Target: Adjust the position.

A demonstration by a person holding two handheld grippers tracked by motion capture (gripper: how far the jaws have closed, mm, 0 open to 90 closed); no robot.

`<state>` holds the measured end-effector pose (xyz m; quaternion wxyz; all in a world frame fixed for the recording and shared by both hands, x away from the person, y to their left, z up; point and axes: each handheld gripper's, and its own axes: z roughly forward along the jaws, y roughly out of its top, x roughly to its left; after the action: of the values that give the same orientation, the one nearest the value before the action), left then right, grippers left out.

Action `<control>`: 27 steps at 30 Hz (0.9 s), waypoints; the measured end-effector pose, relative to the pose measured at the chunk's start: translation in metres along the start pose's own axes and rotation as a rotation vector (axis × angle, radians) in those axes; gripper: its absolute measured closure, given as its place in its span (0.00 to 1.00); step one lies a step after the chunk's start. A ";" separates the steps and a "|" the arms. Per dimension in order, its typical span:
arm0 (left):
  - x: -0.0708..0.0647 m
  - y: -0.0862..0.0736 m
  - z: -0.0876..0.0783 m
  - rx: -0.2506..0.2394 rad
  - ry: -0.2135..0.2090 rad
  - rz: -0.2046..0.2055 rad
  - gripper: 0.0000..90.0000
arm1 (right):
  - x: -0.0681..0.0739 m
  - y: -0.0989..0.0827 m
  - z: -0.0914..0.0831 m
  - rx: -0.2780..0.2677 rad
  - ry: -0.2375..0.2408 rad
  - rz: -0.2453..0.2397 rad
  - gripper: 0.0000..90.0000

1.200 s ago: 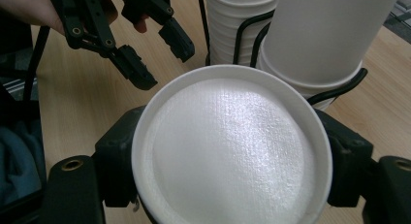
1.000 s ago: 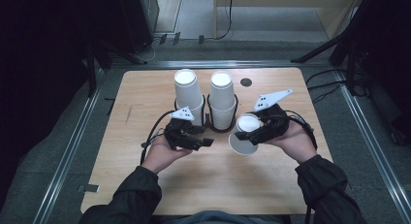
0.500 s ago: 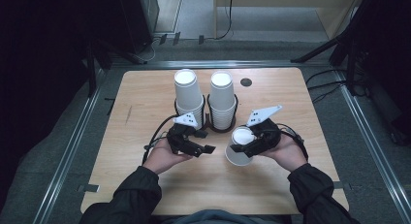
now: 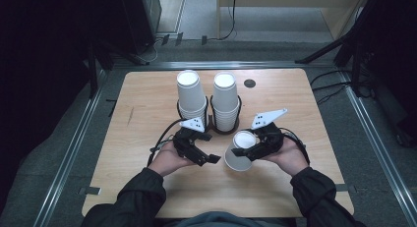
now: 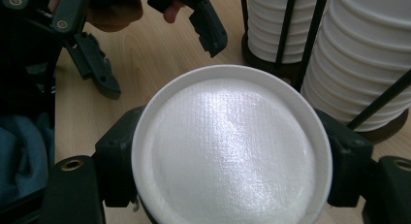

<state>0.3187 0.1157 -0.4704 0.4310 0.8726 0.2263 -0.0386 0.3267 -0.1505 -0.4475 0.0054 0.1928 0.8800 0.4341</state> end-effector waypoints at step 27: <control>-0.014 0.000 0.019 -0.022 -0.093 0.102 0.02 | 0.027 0.033 0.004 -0.088 0.111 -0.058 0.28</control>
<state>0.3085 0.0961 -0.4787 0.4519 0.8756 0.1618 -0.0547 0.3134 -0.1201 -0.4203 -0.0227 0.1424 0.8643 0.4819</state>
